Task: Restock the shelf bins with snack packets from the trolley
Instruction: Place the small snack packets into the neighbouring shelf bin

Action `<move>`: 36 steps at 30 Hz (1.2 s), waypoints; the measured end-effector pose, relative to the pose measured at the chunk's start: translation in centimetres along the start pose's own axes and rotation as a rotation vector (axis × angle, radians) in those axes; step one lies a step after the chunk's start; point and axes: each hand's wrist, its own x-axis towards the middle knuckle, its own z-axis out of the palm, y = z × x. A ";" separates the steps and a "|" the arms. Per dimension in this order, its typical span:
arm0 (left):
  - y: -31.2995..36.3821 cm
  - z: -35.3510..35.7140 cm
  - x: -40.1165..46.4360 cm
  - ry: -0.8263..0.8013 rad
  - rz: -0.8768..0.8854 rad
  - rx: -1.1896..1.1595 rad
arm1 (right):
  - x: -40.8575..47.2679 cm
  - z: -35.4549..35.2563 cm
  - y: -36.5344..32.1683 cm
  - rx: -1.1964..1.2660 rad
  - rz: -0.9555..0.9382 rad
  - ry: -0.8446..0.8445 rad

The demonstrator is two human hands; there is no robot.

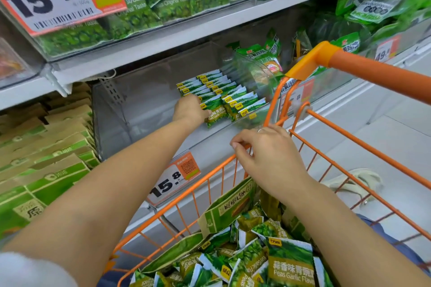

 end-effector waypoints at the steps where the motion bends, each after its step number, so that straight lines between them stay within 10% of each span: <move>1: 0.0 -0.3 -0.2 0.018 0.015 0.003 | 0.0 -0.2 0.0 -0.003 -0.003 -0.012; 7: -0.4 -4.2 -3.2 0.098 0.074 -0.064 | 0.2 -3.7 -1.5 0.184 0.109 0.143; 14: -2.2 -7.3 -16.9 0.067 0.440 -0.134 | -1.0 -3.6 -2.5 -0.092 0.089 -0.965; 23: -5.2 -4.5 -17.6 0.075 0.564 -0.161 | -1.2 -2.0 -1.3 -0.316 0.323 -1.445; 29: -5.2 -4.5 -18.1 0.142 0.570 -0.154 | -1.1 -2.6 -1.3 -0.078 0.170 -1.362; 33: -4.4 -5.4 -19.0 0.277 0.599 -0.375 | -0.7 -4.3 -1.1 0.402 0.170 -1.041; 36: -3.0 -6.5 -20.3 0.036 0.422 -0.669 | -0.4 -4.8 -2.1 0.625 0.159 -0.737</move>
